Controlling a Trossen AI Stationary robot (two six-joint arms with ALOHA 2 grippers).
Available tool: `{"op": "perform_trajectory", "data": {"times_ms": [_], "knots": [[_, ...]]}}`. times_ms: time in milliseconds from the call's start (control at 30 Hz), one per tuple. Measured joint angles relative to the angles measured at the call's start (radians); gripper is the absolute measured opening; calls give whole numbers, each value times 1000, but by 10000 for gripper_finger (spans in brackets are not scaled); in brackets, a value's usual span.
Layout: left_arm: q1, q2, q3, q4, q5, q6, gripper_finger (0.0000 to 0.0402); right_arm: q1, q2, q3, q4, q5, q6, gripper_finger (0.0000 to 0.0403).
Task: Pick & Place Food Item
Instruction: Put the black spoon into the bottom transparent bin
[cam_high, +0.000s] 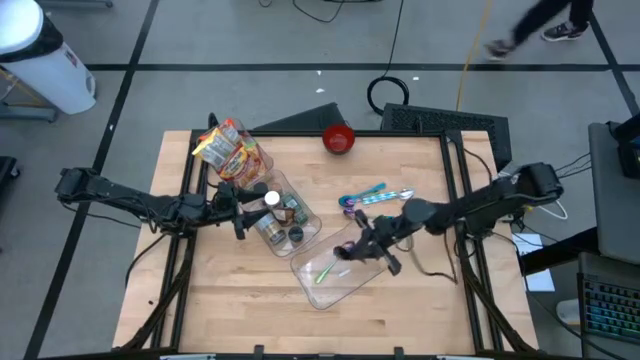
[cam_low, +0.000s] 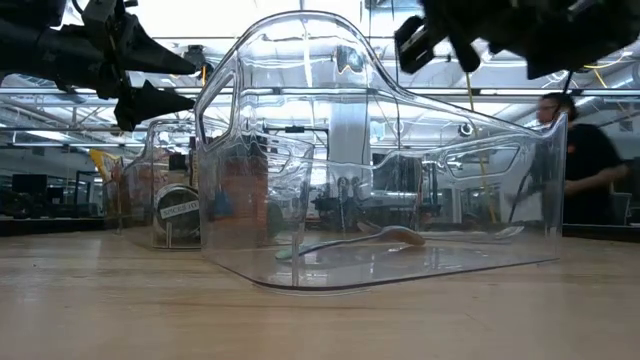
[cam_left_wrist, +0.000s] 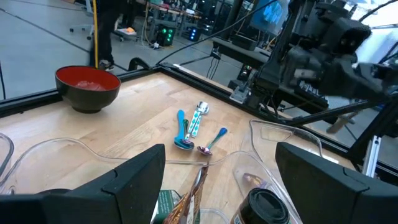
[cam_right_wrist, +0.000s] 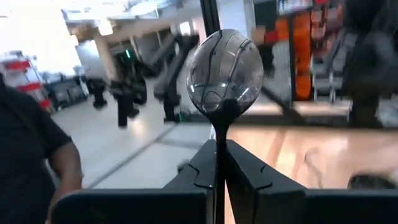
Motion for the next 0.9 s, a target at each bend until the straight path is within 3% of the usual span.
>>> {"op": "perform_trajectory", "data": {"times_ms": [133,400,900], "knots": [[0,0,0,0,0,0,312,0,64,103,-218,-44,-7,8],[0,0,0,0,0,0,312,6,148,254,-726,-49,-200,8],[0,0,0,0,0,0,312,6,163,255,-766,-49,-209,10]]}}
